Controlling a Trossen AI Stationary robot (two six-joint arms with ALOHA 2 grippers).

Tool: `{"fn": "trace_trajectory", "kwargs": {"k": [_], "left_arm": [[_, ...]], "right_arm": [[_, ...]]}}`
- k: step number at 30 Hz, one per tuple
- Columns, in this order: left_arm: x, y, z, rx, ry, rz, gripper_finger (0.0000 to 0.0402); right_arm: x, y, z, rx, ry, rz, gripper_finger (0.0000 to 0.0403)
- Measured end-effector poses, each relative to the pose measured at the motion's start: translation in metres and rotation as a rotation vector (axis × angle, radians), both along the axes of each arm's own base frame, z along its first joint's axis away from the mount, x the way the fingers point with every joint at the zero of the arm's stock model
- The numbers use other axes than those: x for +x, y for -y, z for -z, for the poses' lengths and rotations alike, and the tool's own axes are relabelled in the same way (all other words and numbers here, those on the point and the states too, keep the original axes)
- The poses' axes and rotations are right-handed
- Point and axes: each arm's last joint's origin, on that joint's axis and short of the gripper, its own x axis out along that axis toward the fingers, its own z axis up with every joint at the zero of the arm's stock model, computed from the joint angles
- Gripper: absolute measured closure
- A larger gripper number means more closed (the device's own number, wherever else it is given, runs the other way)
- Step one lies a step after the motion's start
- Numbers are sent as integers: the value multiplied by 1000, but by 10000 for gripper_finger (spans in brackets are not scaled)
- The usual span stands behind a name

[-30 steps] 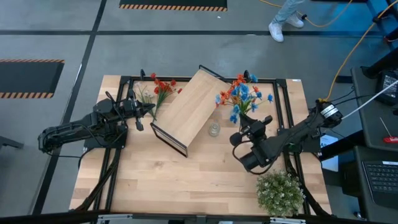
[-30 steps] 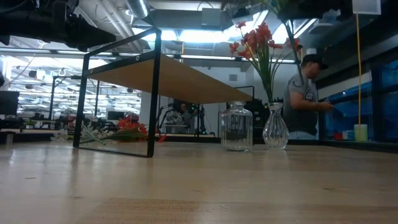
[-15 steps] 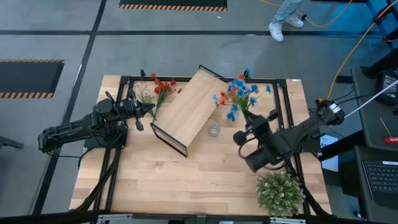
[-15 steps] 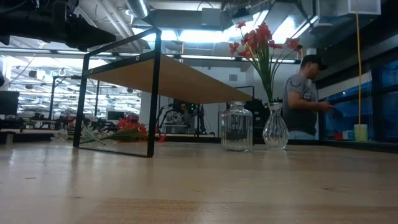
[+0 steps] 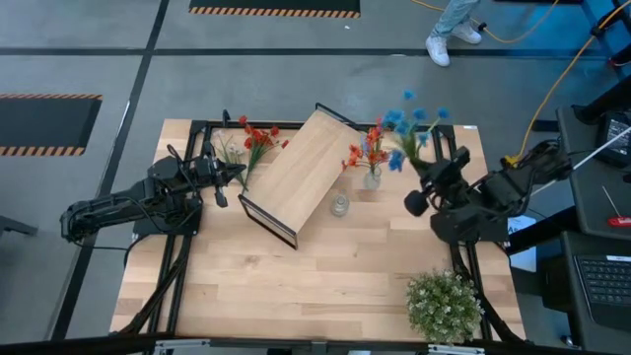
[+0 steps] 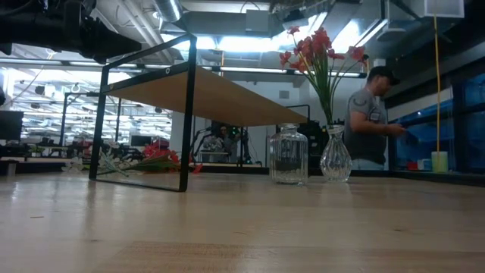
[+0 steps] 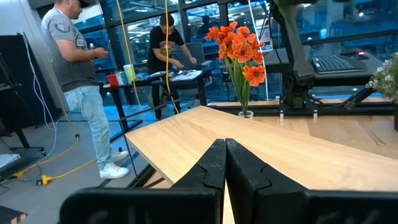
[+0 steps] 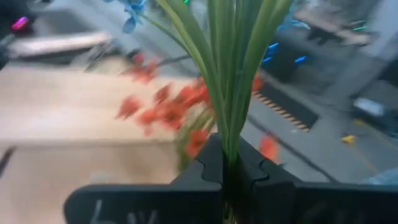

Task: Pick and place flowers into a vace then onto a shelf
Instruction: Put the blue flowers into the right transparent vase

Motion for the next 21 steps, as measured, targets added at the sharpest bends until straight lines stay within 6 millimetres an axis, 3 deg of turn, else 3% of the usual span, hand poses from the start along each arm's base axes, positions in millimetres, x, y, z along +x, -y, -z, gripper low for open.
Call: {"fn": "trace_trajectory", "kwargs": {"k": [8,13,21], "left_arm": [[0,0,0,-24,9,1,398],[0,0,0,-24,9,1,398],[0,0,0,-24,9,1,398]], "right_arm": [[6,-9,-3,50,24,-430,401],[-5,-1,5,-32,159,-463,401],[1,-3,51,-244,305,-472,401]]}}
